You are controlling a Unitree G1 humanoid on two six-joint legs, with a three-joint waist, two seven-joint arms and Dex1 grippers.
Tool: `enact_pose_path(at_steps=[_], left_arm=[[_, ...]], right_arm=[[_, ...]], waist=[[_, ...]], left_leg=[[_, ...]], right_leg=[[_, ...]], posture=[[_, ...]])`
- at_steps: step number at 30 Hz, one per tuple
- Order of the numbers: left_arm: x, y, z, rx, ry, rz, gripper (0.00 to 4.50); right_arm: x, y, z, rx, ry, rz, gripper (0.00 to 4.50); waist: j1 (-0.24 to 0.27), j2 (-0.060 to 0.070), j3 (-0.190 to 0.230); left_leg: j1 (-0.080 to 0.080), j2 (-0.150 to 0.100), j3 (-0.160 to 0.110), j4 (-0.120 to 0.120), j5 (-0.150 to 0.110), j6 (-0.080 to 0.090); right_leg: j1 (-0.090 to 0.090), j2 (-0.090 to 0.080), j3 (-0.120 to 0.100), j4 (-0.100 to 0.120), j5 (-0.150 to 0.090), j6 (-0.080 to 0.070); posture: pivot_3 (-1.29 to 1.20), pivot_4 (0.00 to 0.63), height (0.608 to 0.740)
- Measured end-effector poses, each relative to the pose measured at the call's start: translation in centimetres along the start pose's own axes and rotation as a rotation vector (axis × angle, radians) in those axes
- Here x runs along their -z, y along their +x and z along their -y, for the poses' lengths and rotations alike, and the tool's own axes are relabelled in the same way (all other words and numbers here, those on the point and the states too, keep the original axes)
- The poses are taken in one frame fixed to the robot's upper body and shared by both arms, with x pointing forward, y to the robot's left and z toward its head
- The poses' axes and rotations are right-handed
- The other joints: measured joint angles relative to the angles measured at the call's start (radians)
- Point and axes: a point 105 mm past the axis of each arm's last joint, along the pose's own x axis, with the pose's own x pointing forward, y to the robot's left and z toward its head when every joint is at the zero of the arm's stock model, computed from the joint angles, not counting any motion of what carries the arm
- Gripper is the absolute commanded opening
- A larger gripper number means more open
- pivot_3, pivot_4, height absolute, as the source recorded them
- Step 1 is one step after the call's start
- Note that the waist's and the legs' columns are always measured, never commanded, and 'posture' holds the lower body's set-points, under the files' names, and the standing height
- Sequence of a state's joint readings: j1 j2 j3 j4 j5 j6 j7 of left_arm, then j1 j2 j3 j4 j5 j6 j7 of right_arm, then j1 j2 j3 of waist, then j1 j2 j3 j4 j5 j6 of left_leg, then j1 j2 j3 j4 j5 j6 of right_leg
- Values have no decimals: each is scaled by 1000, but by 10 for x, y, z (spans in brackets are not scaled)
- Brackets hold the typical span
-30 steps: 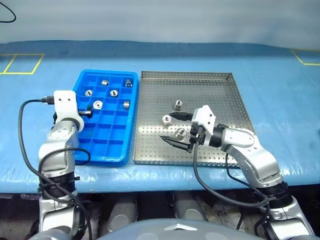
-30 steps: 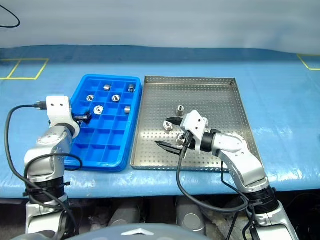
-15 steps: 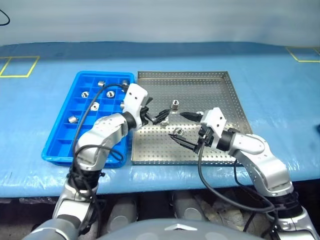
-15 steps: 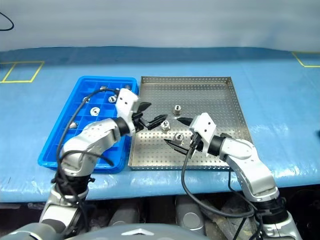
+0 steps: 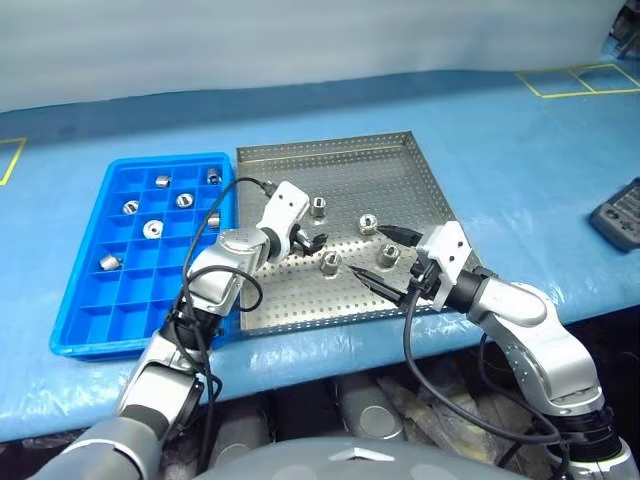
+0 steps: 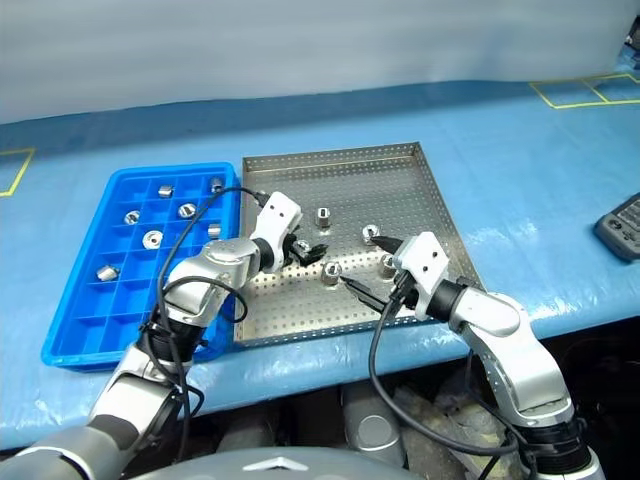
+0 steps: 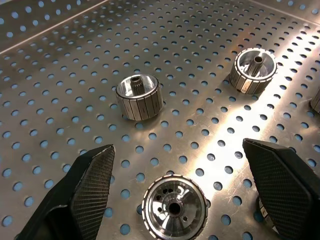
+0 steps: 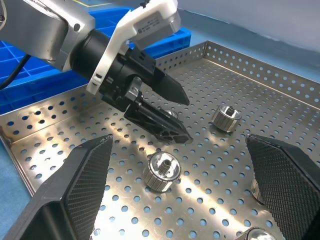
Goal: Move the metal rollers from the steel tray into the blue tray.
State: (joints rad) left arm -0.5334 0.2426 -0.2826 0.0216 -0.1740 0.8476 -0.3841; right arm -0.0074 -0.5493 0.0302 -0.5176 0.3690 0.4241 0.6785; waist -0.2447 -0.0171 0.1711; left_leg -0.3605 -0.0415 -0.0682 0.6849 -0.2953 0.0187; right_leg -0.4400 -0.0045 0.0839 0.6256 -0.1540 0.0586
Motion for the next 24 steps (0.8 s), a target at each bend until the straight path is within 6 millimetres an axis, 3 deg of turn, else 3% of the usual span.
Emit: enact_pose_path(at_steps=[5, 8, 11, 21, 24], left_arm=[[7, 2, -2, -20, 7, -40, 4453], [11, 2, -5, -41, 12, -65, 3928], [14, 2, -6, -45, 10, -81, 2951], [15, 2, -6, -41, 2, -91, 2951], [14, 1, -7, -44, -4, -90, 2028]], right_arm=[[-1, 1, 0, 2, -2, 5, 4500], [-2, 1, 1, 1, -5, 8, 4500], [-3, 2, 1, 1, -6, 10, 4500], [-4, 3, 2, 3, -8, 19, 4500], [-4, 3, 2, 4, -8, 19, 4500]], waist=[[-13, 0, 0], [-13, 0, 0], [-12, 0, 0], [-12, 0, 0], [-12, 0, 0]], left_leg=[[0, 0, 0, 0, 0, 0], [0, 0, 0, 0, 0, 0], [0, 0, 1, 0, 0, 1], [1, 0, 5, 0, -1, 2], [1, 0, 7, 0, -1, 3]], right_leg=[[-1, 0, 1, 0, 0, 1], [-1, 0, 2, 0, 0, 1], [-1, 0, 3, 0, 1, 1], [-2, 2, 9, 0, 2, 3], [-2, 2, 11, 0, 2, 4]], posture=[[-305, 150, 740], [-299, 150, 740], [-296, 150, 740], [-291, 150, 740], [-291, 150, 740]])
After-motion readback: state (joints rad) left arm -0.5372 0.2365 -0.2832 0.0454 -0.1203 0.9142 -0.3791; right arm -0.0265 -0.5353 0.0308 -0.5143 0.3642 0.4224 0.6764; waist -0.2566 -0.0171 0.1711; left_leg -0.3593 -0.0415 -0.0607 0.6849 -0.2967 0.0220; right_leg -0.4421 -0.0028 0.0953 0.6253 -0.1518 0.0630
